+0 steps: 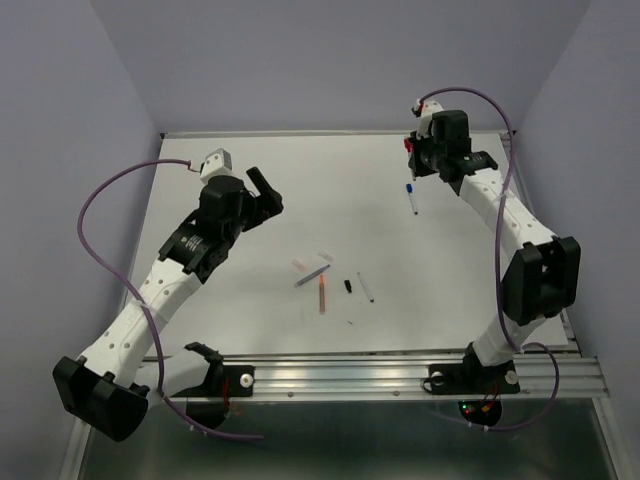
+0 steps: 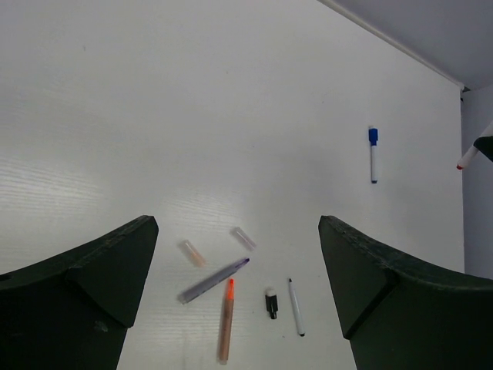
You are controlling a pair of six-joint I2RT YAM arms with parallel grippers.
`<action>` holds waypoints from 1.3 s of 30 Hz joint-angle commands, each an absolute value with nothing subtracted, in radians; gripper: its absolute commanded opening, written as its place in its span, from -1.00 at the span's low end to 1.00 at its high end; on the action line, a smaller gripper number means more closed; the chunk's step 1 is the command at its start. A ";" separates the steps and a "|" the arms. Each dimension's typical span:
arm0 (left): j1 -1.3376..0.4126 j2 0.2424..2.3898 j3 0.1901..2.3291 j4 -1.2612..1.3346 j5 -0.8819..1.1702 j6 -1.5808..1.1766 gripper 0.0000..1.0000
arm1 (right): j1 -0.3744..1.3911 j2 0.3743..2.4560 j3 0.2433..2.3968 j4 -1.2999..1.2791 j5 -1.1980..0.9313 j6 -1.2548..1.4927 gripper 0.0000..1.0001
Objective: Insert the pens into the pen caps
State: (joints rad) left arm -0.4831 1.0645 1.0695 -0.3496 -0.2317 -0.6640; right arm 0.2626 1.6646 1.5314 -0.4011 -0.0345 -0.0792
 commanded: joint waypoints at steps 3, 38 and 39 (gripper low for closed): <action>-0.489 1.025 1.040 -0.333 -0.258 -0.663 0.98 | 0.149 1.833 1.601 -0.492 0.008 -0.066 -0.98; -0.489 1.068 0.996 -0.321 -0.224 -0.689 0.98 | 0.084 2.261 1.902 -0.669 -0.015 -0.048 -0.37; -0.488 1.069 0.997 -0.322 -0.221 -0.687 0.98 | 0.084 2.258 1.902 -0.670 -0.020 -0.048 -0.30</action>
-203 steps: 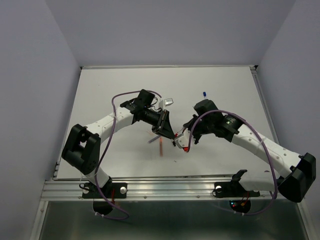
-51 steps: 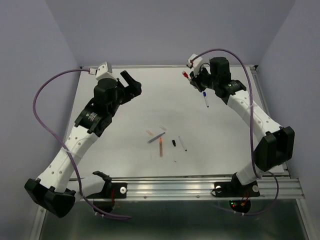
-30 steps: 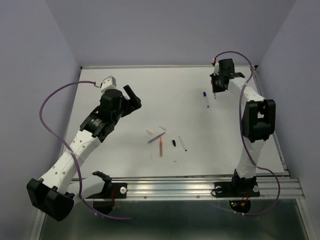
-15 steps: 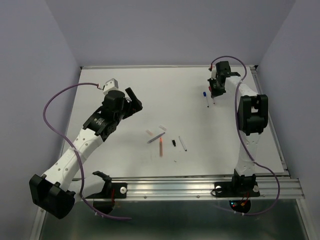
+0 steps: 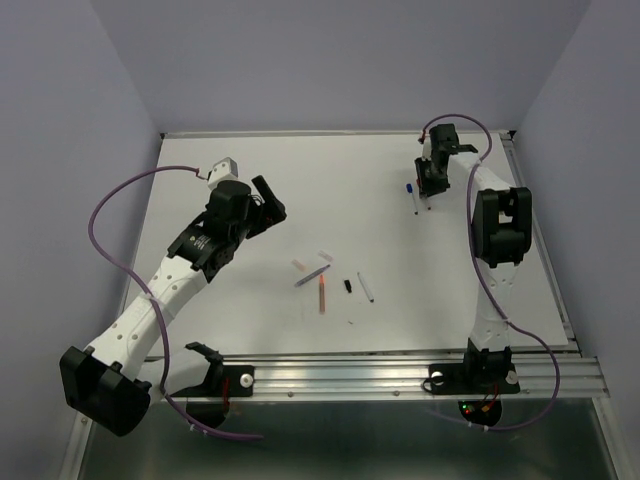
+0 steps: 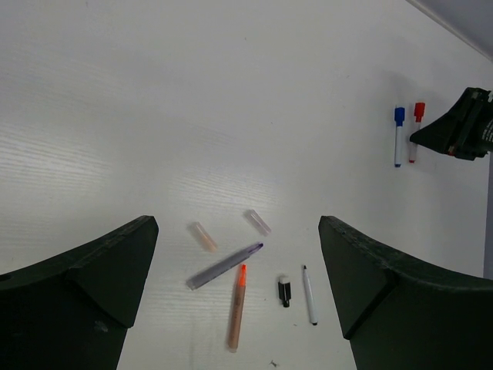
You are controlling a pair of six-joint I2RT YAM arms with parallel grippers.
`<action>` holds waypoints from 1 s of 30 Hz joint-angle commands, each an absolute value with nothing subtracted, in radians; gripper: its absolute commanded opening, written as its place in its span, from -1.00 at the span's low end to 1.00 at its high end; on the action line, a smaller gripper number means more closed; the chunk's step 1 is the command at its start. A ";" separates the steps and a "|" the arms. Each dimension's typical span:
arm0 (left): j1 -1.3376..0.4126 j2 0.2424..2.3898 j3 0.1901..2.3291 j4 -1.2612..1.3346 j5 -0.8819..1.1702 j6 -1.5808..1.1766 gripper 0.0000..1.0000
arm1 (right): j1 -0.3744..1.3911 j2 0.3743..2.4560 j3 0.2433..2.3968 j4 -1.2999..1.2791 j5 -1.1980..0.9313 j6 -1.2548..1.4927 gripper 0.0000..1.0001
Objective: Insert the pens into the pen caps
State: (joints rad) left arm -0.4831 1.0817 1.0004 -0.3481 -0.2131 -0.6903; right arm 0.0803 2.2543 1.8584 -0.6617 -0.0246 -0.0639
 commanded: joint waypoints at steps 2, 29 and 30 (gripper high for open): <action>-0.489 1.071 0.999 -0.324 -0.216 -0.684 0.98 | 0.084 2.253 1.901 -0.672 -0.023 -0.046 -0.28; -0.488 0.925 1.111 -0.442 -0.410 -0.693 0.98 | 0.084 1.377 1.354 -0.256 0.217 0.149 1.00; -0.488 0.910 1.103 -0.428 -0.408 -0.692 0.98 | 0.084 1.343 1.313 -0.235 0.186 0.141 1.00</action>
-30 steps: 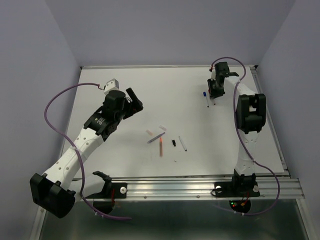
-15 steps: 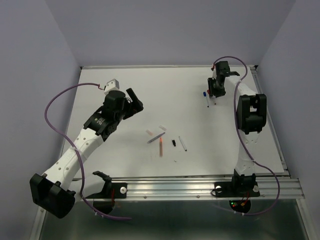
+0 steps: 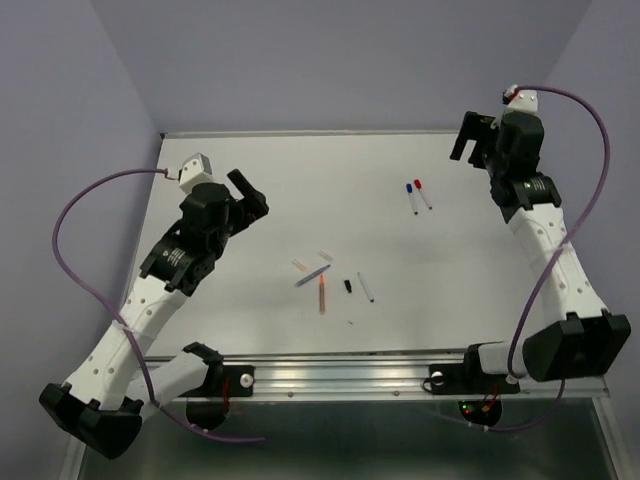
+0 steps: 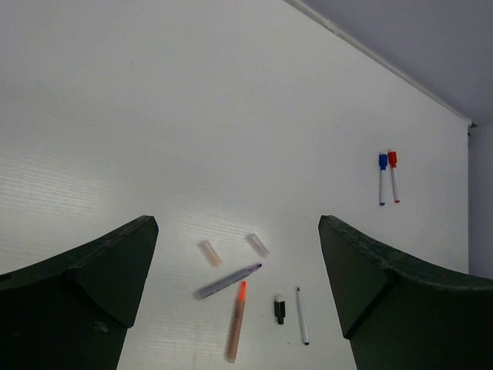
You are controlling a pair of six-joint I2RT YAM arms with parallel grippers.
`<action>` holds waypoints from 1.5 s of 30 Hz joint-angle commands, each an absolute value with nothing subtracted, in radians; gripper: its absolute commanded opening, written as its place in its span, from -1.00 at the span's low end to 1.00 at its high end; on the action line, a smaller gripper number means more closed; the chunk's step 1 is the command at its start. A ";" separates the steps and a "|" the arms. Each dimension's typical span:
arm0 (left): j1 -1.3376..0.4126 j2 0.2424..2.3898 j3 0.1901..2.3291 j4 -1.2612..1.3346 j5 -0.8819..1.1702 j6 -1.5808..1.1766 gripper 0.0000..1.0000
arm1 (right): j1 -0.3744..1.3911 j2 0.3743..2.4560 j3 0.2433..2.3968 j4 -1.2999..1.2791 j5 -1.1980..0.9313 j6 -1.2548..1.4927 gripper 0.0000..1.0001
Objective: Insert the pens into the pen caps
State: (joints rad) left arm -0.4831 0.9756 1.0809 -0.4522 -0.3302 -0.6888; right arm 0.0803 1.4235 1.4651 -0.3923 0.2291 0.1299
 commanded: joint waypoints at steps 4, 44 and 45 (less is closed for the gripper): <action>-0.488 0.830 1.057 -0.338 -0.319 -0.647 0.98 | 0.084 1.218 1.134 -0.036 -0.007 0.201 1.00; -0.492 0.939 0.833 -0.397 -0.075 -0.650 0.98 | 0.916 1.563 0.928 -0.497 0.405 0.514 0.79; -0.492 0.940 0.828 -0.391 -0.074 -0.655 0.98 | 0.916 1.574 0.920 -0.497 0.410 0.515 0.72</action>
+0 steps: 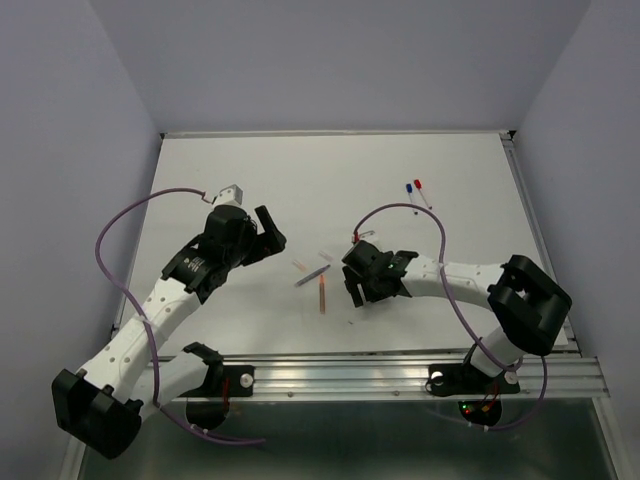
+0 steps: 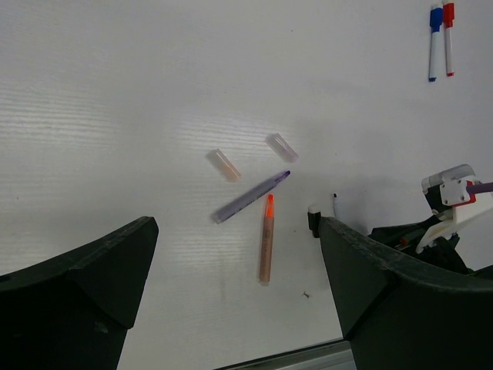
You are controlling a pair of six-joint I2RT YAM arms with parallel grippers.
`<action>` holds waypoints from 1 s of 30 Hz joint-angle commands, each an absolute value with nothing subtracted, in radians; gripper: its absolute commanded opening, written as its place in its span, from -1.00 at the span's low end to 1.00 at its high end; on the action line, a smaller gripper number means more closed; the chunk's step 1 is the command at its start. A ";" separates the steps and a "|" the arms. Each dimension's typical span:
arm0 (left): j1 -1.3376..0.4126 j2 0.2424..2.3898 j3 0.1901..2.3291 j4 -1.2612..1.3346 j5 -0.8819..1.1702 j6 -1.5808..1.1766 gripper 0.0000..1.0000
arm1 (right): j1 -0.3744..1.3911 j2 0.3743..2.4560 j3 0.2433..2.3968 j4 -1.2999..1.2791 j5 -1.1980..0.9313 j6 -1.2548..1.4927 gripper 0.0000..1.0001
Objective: Insert the pens into the pen caps
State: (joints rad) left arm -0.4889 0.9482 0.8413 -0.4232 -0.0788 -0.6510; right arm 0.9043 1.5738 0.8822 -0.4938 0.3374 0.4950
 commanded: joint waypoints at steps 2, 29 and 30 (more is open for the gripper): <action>-0.492 0.943 0.825 -0.385 -0.071 -0.658 0.98 | 0.916 1.586 0.911 -0.489 0.428 0.515 0.60; -0.557 1.086 0.894 -0.423 -0.057 -0.706 0.98 | 0.916 1.632 0.788 -0.281 0.324 0.483 -0.41; -0.564 1.097 0.902 -0.428 -0.055 -0.706 0.98 | 0.916 1.631 0.785 -0.279 0.321 0.492 -0.46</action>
State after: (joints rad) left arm -0.5392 1.0874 0.8379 -0.4156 -0.0414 -0.6956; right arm 0.9123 1.6012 0.8413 -0.2882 0.3237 0.4603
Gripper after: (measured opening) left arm 0.989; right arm 0.299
